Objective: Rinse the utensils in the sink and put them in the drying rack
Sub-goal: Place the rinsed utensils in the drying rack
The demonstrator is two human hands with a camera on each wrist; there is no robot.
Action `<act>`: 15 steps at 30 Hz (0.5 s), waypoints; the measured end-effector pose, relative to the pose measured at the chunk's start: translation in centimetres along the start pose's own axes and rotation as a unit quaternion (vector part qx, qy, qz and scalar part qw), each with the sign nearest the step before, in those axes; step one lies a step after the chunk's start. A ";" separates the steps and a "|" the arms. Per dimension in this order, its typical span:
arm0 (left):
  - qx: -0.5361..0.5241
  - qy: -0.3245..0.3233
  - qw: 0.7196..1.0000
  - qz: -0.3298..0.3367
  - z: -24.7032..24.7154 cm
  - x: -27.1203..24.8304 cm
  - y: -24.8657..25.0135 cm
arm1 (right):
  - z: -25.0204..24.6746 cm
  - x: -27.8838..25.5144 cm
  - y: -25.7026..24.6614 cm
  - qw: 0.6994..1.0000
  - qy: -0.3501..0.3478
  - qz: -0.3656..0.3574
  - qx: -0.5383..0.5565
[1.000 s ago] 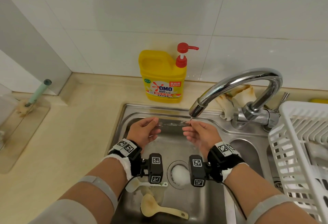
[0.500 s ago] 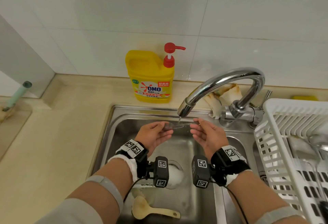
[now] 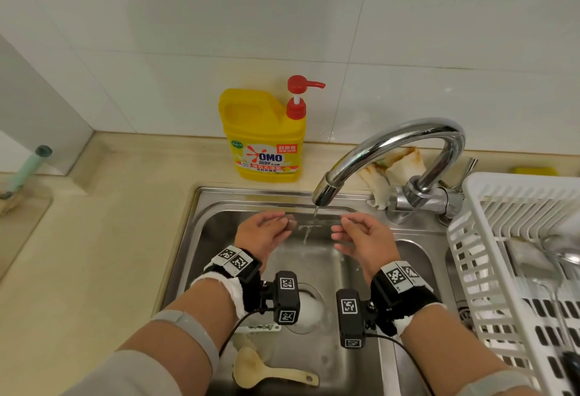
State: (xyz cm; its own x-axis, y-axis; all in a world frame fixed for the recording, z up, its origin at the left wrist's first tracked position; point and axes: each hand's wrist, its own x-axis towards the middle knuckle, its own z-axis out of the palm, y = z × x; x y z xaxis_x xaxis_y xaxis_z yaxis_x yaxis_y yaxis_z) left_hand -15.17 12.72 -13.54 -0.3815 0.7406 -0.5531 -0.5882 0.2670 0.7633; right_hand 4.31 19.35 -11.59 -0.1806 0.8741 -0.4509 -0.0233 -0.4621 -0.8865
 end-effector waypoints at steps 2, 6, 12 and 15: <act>0.009 0.027 0.999 0.017 -0.8 0.1 0.3 | 0.6 0.2 0.3 1.000 -0.009 0.002 0.001; 0.009 0.060 0.998 0.035 -2.2 0.2 1.0 | 2.2 0.4 0.8 0.999 -0.040 0.006 -0.006; 0.037 0.086 0.995 0.044 -4.0 0.0 1.3 | 4.0 0.5 1.1 0.997 -0.065 0.036 -0.011; 0.051 0.078 0.995 0.042 -4.5 -0.2 1.2 | 4.4 0.6 1.3 0.998 -0.047 0.043 -0.001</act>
State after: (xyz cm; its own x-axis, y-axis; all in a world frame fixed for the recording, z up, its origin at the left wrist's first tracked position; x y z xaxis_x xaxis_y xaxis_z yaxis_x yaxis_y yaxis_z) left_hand -18.96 10.09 -14.03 -0.5368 0.6608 -0.5246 -0.4765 0.2756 0.8348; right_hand -0.17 18.55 -12.58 -0.2736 0.8127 -0.5144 -0.0008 -0.5350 -0.8449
